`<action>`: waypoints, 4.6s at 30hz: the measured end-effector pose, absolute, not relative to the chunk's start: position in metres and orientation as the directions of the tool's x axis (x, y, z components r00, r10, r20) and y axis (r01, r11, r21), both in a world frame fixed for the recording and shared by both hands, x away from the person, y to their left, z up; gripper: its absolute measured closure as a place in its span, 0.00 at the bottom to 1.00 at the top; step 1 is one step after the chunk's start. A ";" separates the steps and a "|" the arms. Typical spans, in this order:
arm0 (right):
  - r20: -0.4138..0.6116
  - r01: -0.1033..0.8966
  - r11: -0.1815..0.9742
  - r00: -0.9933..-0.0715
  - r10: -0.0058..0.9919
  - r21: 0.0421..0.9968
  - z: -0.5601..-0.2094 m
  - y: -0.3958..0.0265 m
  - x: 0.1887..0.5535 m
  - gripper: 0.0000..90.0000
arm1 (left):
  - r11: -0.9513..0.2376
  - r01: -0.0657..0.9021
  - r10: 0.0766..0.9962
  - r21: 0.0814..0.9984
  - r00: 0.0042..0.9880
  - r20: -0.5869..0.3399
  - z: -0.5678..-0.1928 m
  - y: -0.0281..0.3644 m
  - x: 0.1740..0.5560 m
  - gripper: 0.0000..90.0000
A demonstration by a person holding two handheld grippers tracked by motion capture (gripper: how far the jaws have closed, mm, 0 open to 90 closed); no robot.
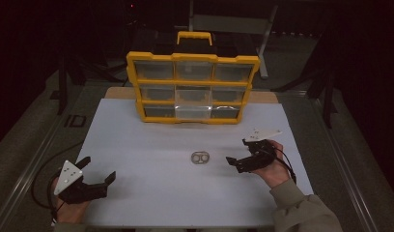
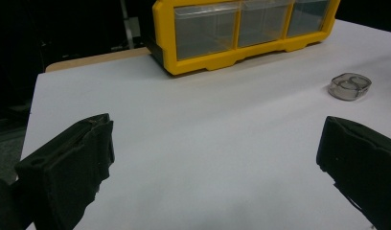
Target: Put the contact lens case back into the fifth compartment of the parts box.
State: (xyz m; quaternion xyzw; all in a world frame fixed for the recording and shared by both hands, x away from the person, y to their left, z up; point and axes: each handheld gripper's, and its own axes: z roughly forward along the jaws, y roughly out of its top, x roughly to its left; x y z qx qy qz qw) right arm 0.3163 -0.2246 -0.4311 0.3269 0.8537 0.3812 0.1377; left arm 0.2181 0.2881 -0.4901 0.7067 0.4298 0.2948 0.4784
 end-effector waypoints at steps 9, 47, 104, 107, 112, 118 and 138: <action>0.017 0.463 0.520 -0.758 0.652 0.717 -0.426 -0.214 0.330 0.08 | -0.175 0.326 0.887 0.929 0.461 0.005 -0.490 0.287 0.218 0.00; -0.040 0.374 0.683 -0.860 0.508 0.627 -0.421 -0.167 0.378 0.08 | -0.178 0.328 0.883 0.928 0.470 0.003 -0.492 0.287 0.219 0.00; 0.005 0.273 0.885 -0.956 0.293 0.376 -0.489 -0.098 0.400 0.22 | -0.191 0.332 0.879 0.924 0.477 0.010 -0.493 0.285 0.219 0.00; 0.009 0.257 0.896 -0.962 0.273 0.361 -0.493 -0.098 0.401 0.27 | -0.192 0.333 0.878 0.923 0.478 0.010 -0.494 0.285 0.219 0.00; 0.018 0.238 0.908 -0.969 0.247 0.346 -0.499 -0.096 0.400 0.36 | -0.195 0.333 0.877 0.922 0.481 0.012 -0.494 0.285 0.220 0.00; -0.003 0.206 0.916 -0.975 0.221 0.345 -0.503 -0.097 0.400 0.47 | -0.198 0.333 0.877 0.922 0.481 0.014 -0.494 0.285 0.219 0.00; 0.037 0.245 0.910 -0.968 0.247 0.335 -0.499 -0.111 0.395 0.54 | -0.202 0.333 0.876 0.921 0.481 0.018 -0.494 0.284 0.220 0.00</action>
